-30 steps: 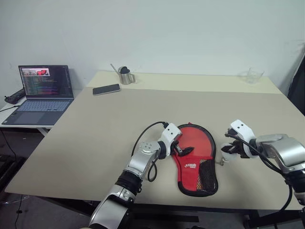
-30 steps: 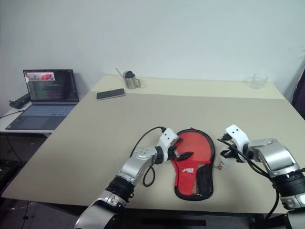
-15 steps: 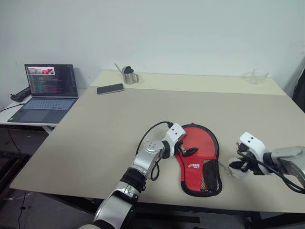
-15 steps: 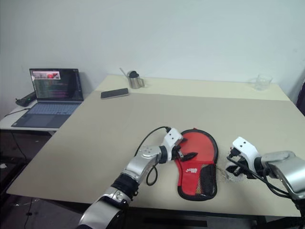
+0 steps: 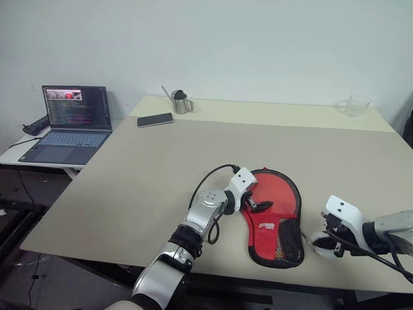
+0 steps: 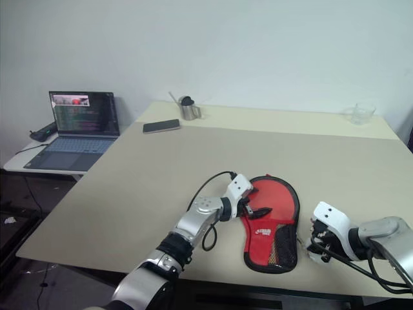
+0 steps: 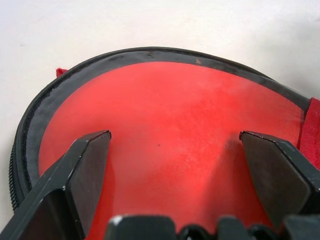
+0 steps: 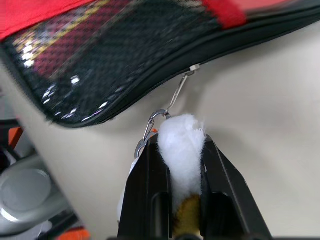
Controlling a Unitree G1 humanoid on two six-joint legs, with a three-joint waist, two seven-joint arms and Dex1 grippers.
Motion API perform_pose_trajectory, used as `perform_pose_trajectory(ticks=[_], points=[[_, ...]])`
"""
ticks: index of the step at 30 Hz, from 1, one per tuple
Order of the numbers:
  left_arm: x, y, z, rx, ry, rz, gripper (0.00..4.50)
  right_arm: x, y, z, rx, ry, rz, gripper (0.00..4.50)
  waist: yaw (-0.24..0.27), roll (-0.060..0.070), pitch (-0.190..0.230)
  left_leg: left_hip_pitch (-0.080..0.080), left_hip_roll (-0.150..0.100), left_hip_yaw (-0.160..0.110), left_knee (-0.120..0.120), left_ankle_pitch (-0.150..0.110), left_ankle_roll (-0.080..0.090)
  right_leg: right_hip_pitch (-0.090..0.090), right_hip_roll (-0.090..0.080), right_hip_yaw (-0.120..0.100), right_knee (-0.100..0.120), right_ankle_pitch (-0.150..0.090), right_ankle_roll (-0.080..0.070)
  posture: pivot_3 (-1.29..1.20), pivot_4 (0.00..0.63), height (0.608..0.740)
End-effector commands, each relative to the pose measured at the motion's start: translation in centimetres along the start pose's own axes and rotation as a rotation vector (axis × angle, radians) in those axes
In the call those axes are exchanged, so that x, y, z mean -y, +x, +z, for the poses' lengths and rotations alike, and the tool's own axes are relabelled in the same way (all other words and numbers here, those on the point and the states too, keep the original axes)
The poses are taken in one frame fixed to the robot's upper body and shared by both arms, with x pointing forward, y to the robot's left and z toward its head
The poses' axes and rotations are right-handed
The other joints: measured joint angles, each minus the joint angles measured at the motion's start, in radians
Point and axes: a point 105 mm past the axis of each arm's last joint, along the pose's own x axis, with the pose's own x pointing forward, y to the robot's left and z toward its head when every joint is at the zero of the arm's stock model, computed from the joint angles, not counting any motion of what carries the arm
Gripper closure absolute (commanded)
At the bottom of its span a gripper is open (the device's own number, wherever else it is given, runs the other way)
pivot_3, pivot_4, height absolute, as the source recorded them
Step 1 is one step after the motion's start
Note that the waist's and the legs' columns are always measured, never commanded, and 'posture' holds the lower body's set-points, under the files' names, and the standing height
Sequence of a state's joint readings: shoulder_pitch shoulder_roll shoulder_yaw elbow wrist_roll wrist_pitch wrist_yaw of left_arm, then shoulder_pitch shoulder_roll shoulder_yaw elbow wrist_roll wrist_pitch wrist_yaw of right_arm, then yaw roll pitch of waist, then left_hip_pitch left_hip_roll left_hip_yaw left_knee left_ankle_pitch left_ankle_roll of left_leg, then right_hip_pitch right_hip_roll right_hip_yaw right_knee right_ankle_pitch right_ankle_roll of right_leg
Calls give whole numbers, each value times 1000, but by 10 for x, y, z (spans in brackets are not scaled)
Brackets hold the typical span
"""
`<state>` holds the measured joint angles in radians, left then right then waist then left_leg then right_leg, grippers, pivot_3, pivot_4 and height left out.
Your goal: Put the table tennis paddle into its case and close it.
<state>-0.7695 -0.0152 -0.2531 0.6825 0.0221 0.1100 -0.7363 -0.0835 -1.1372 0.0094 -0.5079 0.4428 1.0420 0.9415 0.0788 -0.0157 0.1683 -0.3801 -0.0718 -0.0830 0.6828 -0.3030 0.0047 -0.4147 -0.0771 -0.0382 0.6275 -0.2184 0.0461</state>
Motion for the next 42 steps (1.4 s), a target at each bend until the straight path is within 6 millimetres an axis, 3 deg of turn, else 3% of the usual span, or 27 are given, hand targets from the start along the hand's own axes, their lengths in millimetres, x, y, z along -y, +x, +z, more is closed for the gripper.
perform_pose_trajectory(ticks=[1,15,25,34,42], points=[[10,7,-4,-29,20,-40,0,-15,-7,3,6,-59,72,4278,1,0,0,0,0,0,0,0,0,0,0,0,0,0,0,0,150,740],[11,11,-3,-29,23,-53,0,-52,-9,-7,-12,-121,244,4278,1,0,0,2,-4,-3,1,0,1,5,-7,-3,0,-1,3,0,150,740],[11,12,-3,-32,27,-51,0,-61,-9,-14,-25,-147,308,4278,2,0,-1,2,-5,-4,1,0,1,6,-9,-4,0,-2,5,0,150,740],[10,10,-6,-39,22,-50,0,-51,-1,-23,-56,-210,248,4278,2,0,-1,2,-6,-5,2,0,1,6,-9,-5,0,-3,6,0,150,740],[6,8,-6,-32,11,-25,0,-41,-1,-22,-72,-237,238,1598,-1,0,-1,2,-5,-5,4,0,1,7,-9,-5,1,-3,6,0,150,740]])
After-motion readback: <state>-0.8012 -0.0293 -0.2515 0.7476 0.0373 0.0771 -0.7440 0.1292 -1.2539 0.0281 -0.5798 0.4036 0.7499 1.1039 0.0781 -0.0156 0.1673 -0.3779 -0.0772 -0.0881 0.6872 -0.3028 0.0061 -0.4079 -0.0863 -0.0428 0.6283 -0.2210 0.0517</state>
